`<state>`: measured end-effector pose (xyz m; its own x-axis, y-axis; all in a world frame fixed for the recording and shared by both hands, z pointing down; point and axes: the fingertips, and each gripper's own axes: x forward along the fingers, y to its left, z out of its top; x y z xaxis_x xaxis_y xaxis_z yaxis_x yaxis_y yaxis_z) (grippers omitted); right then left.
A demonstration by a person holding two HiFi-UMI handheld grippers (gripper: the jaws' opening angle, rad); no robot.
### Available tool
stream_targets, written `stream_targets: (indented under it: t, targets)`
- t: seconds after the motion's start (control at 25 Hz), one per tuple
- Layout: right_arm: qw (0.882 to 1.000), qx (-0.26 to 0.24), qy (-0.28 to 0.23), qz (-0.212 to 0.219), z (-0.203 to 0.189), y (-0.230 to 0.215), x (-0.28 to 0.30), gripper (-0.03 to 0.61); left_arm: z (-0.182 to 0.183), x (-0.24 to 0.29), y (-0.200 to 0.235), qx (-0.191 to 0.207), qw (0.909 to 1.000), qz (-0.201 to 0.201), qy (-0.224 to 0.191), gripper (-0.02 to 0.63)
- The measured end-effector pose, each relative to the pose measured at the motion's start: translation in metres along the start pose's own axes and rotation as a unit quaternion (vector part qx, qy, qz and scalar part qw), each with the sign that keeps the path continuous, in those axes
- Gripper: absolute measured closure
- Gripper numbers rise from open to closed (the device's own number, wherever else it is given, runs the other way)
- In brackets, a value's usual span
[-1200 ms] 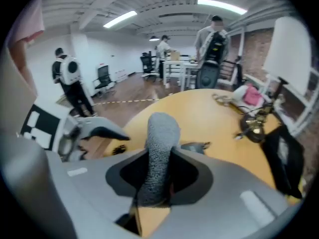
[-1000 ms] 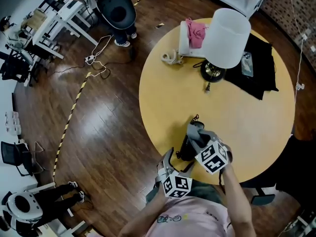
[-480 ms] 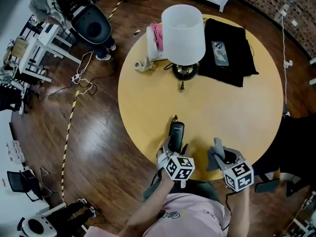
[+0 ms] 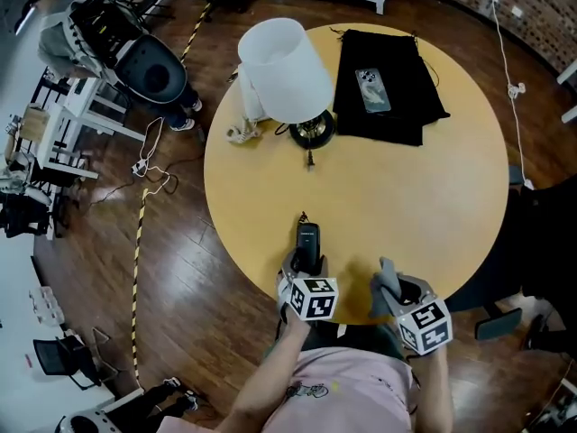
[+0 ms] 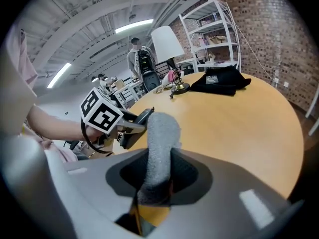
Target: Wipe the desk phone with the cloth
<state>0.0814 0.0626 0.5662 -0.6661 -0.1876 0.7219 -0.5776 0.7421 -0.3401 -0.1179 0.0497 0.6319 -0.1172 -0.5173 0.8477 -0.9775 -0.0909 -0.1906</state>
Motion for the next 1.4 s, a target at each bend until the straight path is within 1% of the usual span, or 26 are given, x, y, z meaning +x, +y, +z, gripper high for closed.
stream_targets:
  t: [0.08, 0.2, 0.28, 0.36, 0.4, 0.44, 0.52, 0.56, 0.64, 0.68, 0.76, 0.8, 0.84, 0.88, 0.96, 1.0, 1.04, 1.08, 1.12, 1.16, 1.2, 1.28, 1.32, 1.36, 1.4]
  targets:
    - [1.000, -0.003, -0.009, -0.001, 0.004, -0.002, -0.001, 0.465, 0.001, -0.004, 0.003, -0.026, 0.9995, -0.016, -0.011, 0.334]
    - [0.999, 0.001, -0.032, 0.005, 0.012, -0.006, -0.008, 0.465, 0.014, -0.021, 0.005, -0.049, 0.9960, -0.045, -0.059, 0.349]
    - [0.998, 0.004, -0.057, 0.021, 0.022, -0.006, -0.012, 0.465, 0.030, -0.039, 0.004, -0.062, 0.9898, -0.073, -0.105, 0.353]
    - [0.994, -0.010, -0.098, 0.047, 0.044, 0.001, -0.017, 0.465, 0.047, -0.063, 0.005, -0.079, 0.9794, -0.107, -0.152, 0.357]
    - [0.989, -0.027, -0.129, 0.063, 0.061, 0.009, -0.021, 0.465, 0.053, -0.077, 0.007, -0.087, 0.9734, -0.123, -0.172, 0.362]
    - [0.981, -0.051, -0.166, 0.082, 0.082, 0.021, -0.027, 0.466, 0.058, -0.092, 0.010, -0.093, 0.9676, -0.138, -0.190, 0.364]
    - [0.957, -0.101, -0.244, 0.123, 0.135, 0.046, -0.044, 0.465, 0.070, -0.120, 0.014, -0.098, 0.9559, -0.168, -0.220, 0.368]
    - [0.944, -0.123, -0.272, 0.144, 0.163, 0.056, -0.052, 0.466, 0.079, -0.132, 0.014, -0.100, 0.9492, -0.183, -0.236, 0.372]
    - [0.924, -0.171, -0.294, 0.173, 0.212, 0.073, -0.062, 0.465, 0.100, -0.155, 0.013, -0.111, 0.9334, -0.208, -0.271, 0.406]
    - [0.916, -0.200, -0.297, 0.184, 0.229, 0.086, -0.063, 0.465, 0.106, -0.167, 0.013, -0.119, 0.9252, -0.217, -0.288, 0.464]
    - [0.897, -0.244, -0.302, 0.212, 0.244, 0.124, -0.060, 0.465, 0.104, -0.191, 0.018, -0.146, 0.9085, -0.231, -0.316, 0.470]
    - [0.889, -0.255, -0.304, 0.226, 0.243, 0.141, -0.055, 0.466, 0.100, -0.200, 0.023, -0.170, 0.8991, -0.236, -0.327, 0.472]
    - [0.885, -0.266, -0.300, 0.238, 0.237, 0.154, -0.049, 0.466, 0.096, -0.207, 0.031, -0.199, 0.8876, -0.241, -0.338, 0.475]
    - [0.882, -0.281, -0.288, 0.244, 0.226, 0.162, -0.043, 0.466, 0.094, -0.211, 0.040, -0.231, 0.8731, -0.247, -0.351, 0.477]
    - [0.876, -0.328, -0.242, 0.256, 0.187, 0.172, -0.036, 0.466, 0.095, -0.220, 0.057, -0.286, 0.8385, -0.265, -0.381, 0.480]
    - [0.871, -0.351, -0.217, 0.266, 0.164, 0.178, -0.038, 0.466, 0.098, -0.226, 0.062, -0.303, 0.8226, -0.275, -0.394, 0.480]
    - [0.866, -0.366, -0.198, 0.276, 0.143, 0.183, -0.041, 0.466, 0.100, -0.231, 0.064, -0.314, 0.8097, -0.286, -0.405, 0.480]
    - [0.862, -0.371, -0.194, 0.285, 0.129, 0.186, -0.045, 0.466, 0.102, -0.235, 0.064, -0.318, 0.8011, -0.296, -0.412, 0.480]
    - [0.860, -0.364, -0.206, 0.292, 0.124, 0.188, -0.048, 0.466, 0.104, -0.236, 0.063, -0.316, 0.7968, -0.304, -0.415, 0.482]
    - [0.861, -0.346, -0.232, 0.292, 0.132, 0.187, -0.051, 0.466, 0.104, -0.235, 0.060, -0.312, 0.7950, -0.311, -0.417, 0.482]
    - [0.863, -0.322, -0.265, 0.284, 0.149, 0.185, -0.054, 0.466, 0.105, -0.233, 0.057, -0.306, 0.7940, -0.319, -0.418, 0.482]
    - [0.871, -0.282, -0.315, 0.249, 0.197, 0.178, -0.064, 0.468, 0.107, -0.236, 0.050, -0.290, 0.7940, -0.336, -0.416, 0.483]
    - [0.873, -0.275, -0.330, 0.230, 0.220, 0.178, -0.071, 0.468, 0.110, -0.241, 0.047, -0.281, 0.7945, -0.344, -0.414, 0.483]
    - [0.871, -0.282, -0.339, 0.215, 0.239, 0.181, -0.079, 0.468, 0.112, -0.247, 0.046, -0.275, 0.7937, -0.351, -0.413, 0.483]
    - [0.866, -0.299, -0.343, 0.206, 0.253, 0.186, -0.084, 0.468, 0.115, -0.254, 0.047, -0.274, 0.7905, -0.358, -0.415, 0.483]
